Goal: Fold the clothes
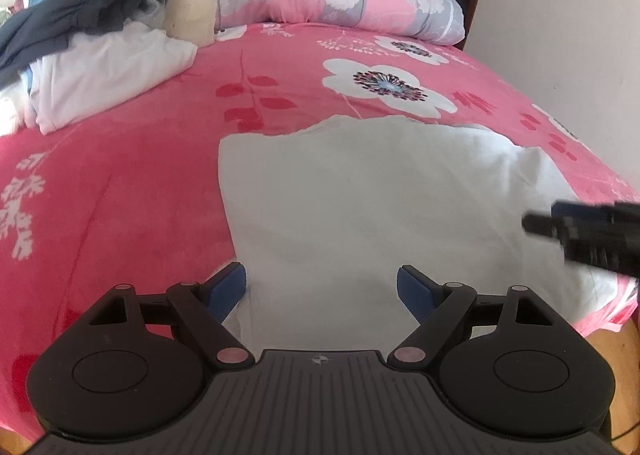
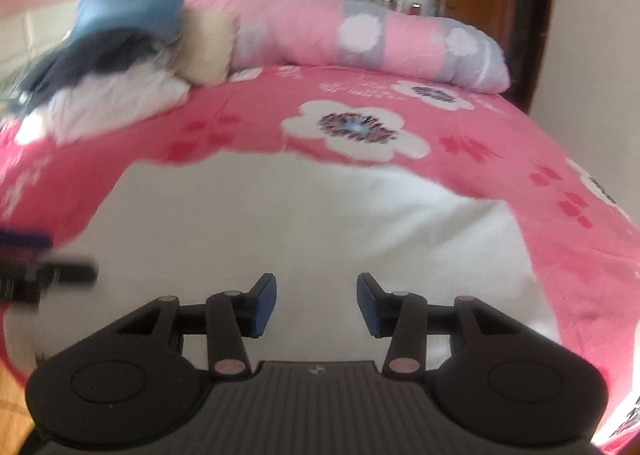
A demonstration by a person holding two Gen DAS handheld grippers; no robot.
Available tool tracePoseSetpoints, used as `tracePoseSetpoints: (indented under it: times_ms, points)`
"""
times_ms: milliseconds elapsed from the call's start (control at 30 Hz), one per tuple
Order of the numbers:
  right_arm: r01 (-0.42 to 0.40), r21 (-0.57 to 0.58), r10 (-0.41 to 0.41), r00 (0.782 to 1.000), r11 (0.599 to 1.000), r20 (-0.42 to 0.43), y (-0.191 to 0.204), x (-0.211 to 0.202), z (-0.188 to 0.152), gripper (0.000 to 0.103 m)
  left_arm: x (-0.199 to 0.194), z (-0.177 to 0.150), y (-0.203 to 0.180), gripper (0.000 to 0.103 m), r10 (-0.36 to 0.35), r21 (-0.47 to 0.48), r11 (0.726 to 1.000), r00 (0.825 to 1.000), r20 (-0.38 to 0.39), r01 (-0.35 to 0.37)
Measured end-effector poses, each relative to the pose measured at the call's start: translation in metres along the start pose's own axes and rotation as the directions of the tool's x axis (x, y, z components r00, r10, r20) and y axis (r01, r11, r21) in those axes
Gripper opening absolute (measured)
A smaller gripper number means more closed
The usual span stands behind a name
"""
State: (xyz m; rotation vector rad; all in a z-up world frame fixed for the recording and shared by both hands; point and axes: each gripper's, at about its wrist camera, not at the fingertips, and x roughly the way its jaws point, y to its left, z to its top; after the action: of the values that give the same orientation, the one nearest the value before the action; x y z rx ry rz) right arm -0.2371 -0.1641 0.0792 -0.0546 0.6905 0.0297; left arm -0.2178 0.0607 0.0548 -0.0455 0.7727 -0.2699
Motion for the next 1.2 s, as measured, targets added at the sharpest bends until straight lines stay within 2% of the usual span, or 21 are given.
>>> tracePoseSetpoints:
  times_ms: [100,200,233,367,600,1200]
  points:
    - [0.031,0.062,-0.029,0.999,0.998,-0.034,-0.006,0.019,0.007,0.049,0.0,-0.002,0.002,0.084,-0.006,-0.012,1.0,1.0,-0.005,0.006]
    - [0.069,0.076,-0.062,0.994,0.995,-0.094,-0.005,0.048,-0.001,0.065,-0.002,-0.006,0.009,0.084,-0.017,-0.044,0.999,1.0,-0.013,0.016]
    - [0.079,0.068,-0.072,0.992,0.995,-0.108,-0.003,0.054,-0.006,0.066,-0.005,-0.008,0.013,0.084,-0.028,-0.057,0.998,0.999,-0.016,0.027]
    - [0.115,0.072,-0.11,0.991,0.991,-0.073,-0.001,0.056,-0.018,0.078,-0.015,-0.018,0.026,0.084,-0.048,-0.086,0.995,0.998,-0.026,0.046]
    - [0.108,0.088,-0.102,0.992,0.99,-0.069,-0.005,0.058,-0.019,0.079,-0.013,-0.028,0.029,0.084,-0.013,-0.094,0.996,0.997,-0.072,0.006]
    - [0.083,0.101,-0.074,0.994,0.992,-0.083,-0.013,0.06,-0.017,0.079,-0.008,-0.025,0.007,0.085,0.096,-0.007,0.995,0.992,-0.086,-0.097]
